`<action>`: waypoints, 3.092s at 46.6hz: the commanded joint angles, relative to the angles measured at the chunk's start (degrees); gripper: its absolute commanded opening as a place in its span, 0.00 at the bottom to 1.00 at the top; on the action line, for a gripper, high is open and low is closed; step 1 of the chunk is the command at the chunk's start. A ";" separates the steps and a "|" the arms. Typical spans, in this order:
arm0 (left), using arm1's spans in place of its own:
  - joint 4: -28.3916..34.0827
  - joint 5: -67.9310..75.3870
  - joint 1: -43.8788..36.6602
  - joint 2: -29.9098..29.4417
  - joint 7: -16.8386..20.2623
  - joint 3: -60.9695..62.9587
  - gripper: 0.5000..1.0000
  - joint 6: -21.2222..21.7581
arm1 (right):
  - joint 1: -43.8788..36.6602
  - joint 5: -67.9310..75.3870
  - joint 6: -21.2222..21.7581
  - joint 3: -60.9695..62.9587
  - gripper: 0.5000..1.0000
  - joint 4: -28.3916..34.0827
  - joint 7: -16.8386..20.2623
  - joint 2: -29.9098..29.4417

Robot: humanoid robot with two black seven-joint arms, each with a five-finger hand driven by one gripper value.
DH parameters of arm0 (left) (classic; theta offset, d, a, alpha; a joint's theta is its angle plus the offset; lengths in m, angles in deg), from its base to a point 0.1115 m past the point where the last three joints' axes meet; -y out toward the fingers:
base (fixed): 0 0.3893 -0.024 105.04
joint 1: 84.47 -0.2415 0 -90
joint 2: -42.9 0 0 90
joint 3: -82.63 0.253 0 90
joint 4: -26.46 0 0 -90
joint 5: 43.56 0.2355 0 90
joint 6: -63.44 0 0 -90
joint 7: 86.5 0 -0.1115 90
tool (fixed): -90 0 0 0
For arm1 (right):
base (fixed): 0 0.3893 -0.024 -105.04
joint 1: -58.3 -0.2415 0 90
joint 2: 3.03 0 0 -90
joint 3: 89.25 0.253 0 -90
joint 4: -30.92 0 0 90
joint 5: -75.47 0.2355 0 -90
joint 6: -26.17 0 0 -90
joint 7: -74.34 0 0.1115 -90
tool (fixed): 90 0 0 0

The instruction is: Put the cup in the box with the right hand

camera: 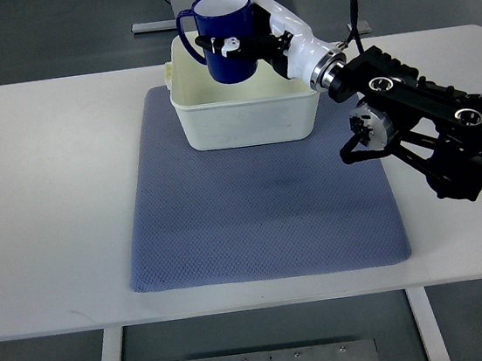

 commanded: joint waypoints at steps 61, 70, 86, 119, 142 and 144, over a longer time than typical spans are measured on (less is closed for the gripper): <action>0.03 -0.01 0.00 0.00 0.01 0.00 1.00 0.00 | -1.30 -0.22 -4.07 2.12 0.00 -20.66 -0.72 -7.72; 0.03 -0.01 0.00 0.00 0.01 0.00 1.00 0.00 | -1.21 -0.31 -3.98 2.03 1.00 -20.22 -0.02 -7.72; 0.03 -0.01 0.00 0.00 0.01 0.00 1.00 0.00 | -1.21 -0.31 -3.45 1.33 1.00 -18.64 -0.02 -7.72; -0.05 -0.01 0.00 0.00 0.01 0.00 1.00 0.00 | 4.76 0.04 -3.45 7.56 1.00 -5.03 -0.46 -3.50; 0.03 -0.01 0.00 0.00 0.01 0.00 1.00 0.00 | 14.08 4.08 0.41 18.47 1.00 2.63 1.48 8.80; 0.03 -0.01 0.00 0.00 0.01 0.00 1.00 0.00 | 14.52 5.40 1.20 18.82 1.00 2.63 1.83 10.21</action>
